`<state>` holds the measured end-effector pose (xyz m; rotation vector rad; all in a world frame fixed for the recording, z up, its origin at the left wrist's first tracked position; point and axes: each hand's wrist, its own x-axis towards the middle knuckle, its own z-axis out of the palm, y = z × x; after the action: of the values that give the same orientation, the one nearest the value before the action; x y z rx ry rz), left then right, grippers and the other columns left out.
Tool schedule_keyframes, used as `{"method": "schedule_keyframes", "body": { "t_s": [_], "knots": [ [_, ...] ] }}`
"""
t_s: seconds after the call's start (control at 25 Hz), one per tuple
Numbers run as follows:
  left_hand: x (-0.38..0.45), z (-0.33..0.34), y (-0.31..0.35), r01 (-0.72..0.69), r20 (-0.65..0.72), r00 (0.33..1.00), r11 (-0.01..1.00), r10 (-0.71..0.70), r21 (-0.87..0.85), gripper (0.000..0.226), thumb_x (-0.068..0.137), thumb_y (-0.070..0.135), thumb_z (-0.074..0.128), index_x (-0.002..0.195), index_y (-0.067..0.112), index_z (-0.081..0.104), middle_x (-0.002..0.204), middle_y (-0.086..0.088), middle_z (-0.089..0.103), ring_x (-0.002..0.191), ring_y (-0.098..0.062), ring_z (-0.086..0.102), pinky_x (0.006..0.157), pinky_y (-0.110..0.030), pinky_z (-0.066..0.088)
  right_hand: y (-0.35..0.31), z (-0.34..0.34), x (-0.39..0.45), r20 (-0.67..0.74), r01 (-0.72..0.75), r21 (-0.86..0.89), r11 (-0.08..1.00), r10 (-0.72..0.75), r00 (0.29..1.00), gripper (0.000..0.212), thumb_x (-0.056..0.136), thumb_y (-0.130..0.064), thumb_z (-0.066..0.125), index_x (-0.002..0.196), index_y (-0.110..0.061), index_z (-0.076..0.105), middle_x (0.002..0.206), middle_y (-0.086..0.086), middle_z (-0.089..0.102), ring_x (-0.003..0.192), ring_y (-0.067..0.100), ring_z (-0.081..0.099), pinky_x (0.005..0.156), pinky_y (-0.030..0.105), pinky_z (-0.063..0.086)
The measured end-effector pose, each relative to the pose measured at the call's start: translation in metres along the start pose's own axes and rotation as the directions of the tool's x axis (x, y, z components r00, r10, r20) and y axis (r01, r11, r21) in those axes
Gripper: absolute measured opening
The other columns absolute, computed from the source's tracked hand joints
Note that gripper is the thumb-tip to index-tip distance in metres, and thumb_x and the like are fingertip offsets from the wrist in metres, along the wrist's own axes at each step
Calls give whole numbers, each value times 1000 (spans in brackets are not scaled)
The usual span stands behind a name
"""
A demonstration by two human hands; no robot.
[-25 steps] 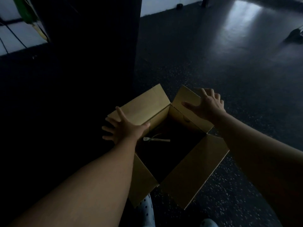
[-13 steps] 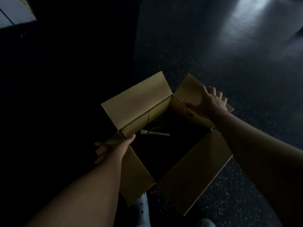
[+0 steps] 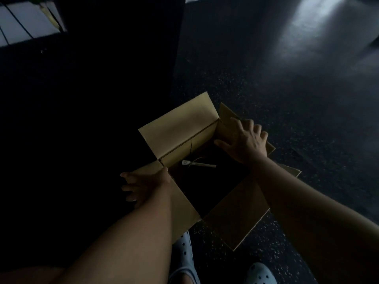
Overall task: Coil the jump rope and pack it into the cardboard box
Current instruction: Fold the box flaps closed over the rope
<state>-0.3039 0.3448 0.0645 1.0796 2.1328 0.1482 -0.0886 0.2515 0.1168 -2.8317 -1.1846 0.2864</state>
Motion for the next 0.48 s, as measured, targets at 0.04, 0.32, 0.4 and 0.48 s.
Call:
{"method": "schedule_keyframes", "body": {
  "t_s": [0.04, 0.32, 0.4, 0.48],
  "knots": [
    [-11, -3, 2, -44, -87, 995, 998, 39, -52, 111, 80, 50, 72, 161, 14, 5, 158, -22, 22, 139, -47, 29, 109, -56, 31, -3, 4, -4, 22, 1, 34, 999, -2, 1000, 97, 80, -80, 54, 157, -35, 19, 157, 15, 27, 140, 43, 31, 112, 59, 29],
    [-71, 20, 34, -520, -140, 853, 842, 503, -141, 57, 96, 33, 47, 149, 12, 42, 146, -17, 45, 130, -40, 47, 93, -49, 46, -13, 26, -9, 161, -73, 241, 968, 35, 986, 93, 90, -76, 44, 162, -26, 16, 166, 13, 23, 151, 40, 22, 119, 58, 23],
    [-68, 37, 29, -656, -5, 755, 755, 656, 12, 53, 101, 31, 40, 152, 16, 40, 155, -13, 40, 137, -34, 43, 102, -46, 44, -8, 27, -6, 221, -107, 256, 961, 49, 974, 85, 93, -76, 34, 162, -27, 21, 168, 10, 23, 153, 38, 18, 119, 58, 19],
    [-55, 54, 22, -767, 153, 641, 622, 752, 158, 54, 103, 24, 39, 156, 18, 34, 161, -9, 32, 142, -29, 35, 107, -44, 41, -2, 35, -3, 292, -108, 266, 958, 26, 956, 78, 96, -73, 29, 161, -31, 21, 171, 5, 16, 156, 33, 13, 120, 58, 16]
  ]
}}
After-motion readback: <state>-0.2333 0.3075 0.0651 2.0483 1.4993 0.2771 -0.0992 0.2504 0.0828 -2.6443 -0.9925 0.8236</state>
